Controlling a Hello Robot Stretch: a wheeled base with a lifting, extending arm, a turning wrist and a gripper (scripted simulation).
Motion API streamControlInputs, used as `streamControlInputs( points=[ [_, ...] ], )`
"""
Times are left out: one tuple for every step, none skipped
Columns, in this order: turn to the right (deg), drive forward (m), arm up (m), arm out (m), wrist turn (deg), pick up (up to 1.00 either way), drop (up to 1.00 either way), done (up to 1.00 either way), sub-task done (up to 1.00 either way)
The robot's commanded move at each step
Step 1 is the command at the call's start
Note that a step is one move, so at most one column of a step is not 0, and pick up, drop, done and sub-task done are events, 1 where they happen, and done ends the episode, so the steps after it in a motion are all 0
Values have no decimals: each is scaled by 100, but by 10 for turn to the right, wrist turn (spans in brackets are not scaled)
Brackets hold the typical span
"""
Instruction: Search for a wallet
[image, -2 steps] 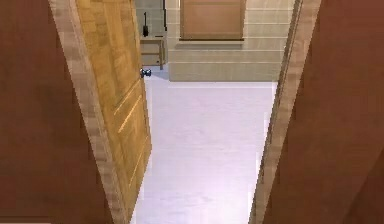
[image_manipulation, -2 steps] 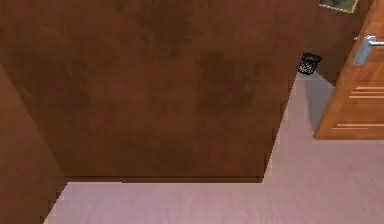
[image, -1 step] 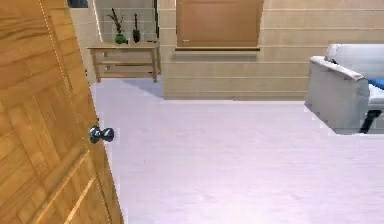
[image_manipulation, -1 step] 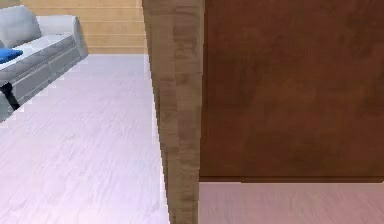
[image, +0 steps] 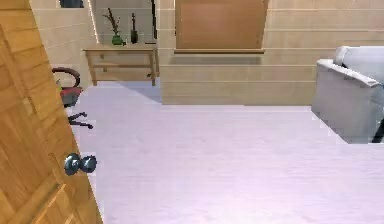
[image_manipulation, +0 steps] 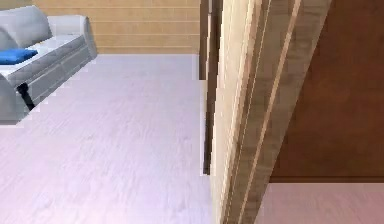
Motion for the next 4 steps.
streamControlInputs(
  points=[
    [450, 0, 0, 0, 0, 0, 0, 0, 0],
    [90, 0, 0, 0, 0, 0, 0, 0, 0],
    [0, 30, 0, 0, 0, 0, 0, 0, 0],
    [180, 0, 0, 0, 0, 0, 0, 0, 0]
  ],
)
